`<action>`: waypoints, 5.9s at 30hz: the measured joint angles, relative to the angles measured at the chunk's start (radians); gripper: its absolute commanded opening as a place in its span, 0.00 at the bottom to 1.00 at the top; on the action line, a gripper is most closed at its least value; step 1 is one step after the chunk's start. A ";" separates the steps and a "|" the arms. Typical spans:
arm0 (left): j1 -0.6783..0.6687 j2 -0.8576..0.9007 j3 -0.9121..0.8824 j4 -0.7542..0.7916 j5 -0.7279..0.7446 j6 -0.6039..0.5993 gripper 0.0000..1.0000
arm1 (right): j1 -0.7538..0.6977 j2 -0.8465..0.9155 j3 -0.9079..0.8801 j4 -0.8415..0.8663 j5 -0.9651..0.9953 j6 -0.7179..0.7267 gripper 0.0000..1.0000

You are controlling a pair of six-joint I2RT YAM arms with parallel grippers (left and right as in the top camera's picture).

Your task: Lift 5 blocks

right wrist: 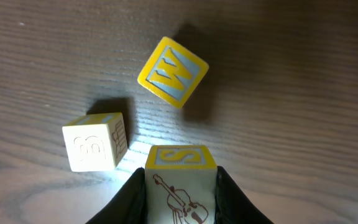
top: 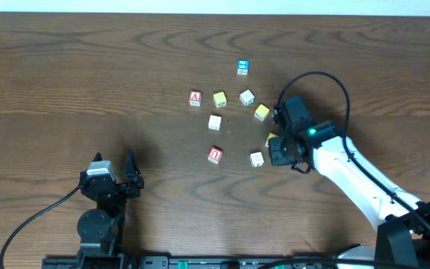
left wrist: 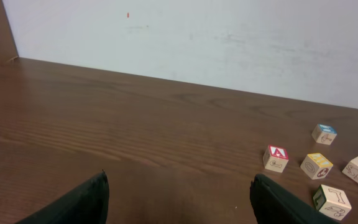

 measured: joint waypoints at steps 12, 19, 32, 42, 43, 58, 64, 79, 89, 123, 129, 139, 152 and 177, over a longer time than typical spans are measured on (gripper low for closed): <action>0.000 0.000 0.000 0.000 0.000 0.000 0.73 | 0.003 0.000 -0.106 0.147 -0.035 -0.054 0.22; 0.000 0.000 0.000 0.000 0.000 0.000 0.73 | 0.004 0.000 -0.106 0.199 -0.073 -0.093 0.20; 0.000 0.000 0.000 0.000 0.000 0.000 0.73 | 0.028 0.000 -0.106 0.198 -0.093 0.045 0.16; 0.000 0.000 0.000 0.000 0.000 0.000 0.73 | 0.030 0.000 -0.106 0.176 -0.094 0.159 0.16; 0.000 0.000 0.000 0.000 0.000 0.000 0.73 | 0.030 0.000 -0.106 0.173 -0.094 0.163 0.15; 0.000 0.000 0.000 0.000 0.000 0.000 0.73 | 0.030 0.000 -0.107 0.142 -0.087 0.235 0.16; 0.000 0.000 0.000 0.000 0.000 0.000 0.73 | 0.030 0.000 -0.107 0.142 -0.097 0.260 0.15; 0.000 0.000 0.000 0.000 0.000 0.000 0.73 | 0.030 0.000 -0.107 0.138 -0.122 0.282 0.15; 0.000 0.000 0.000 0.000 0.000 0.000 0.73 | 0.030 0.000 -0.108 0.129 -0.105 0.303 0.16; 0.000 0.000 0.000 0.000 0.000 0.000 0.73 | 0.037 0.000 -0.185 0.275 -0.016 0.125 0.41; 0.000 0.000 0.000 0.000 0.000 0.000 0.73 | 0.054 0.000 -0.191 0.282 -0.024 0.121 0.57; 0.000 0.000 0.000 0.000 0.000 0.000 0.73 | 0.055 0.000 -0.190 0.284 -0.024 0.119 0.59; 0.000 0.000 0.000 0.000 0.000 0.000 0.73 | 0.055 0.002 -0.089 0.120 0.038 0.098 0.63; 0.000 0.000 0.000 0.000 0.000 0.000 0.73 | 0.052 0.189 0.034 0.219 0.081 0.417 0.53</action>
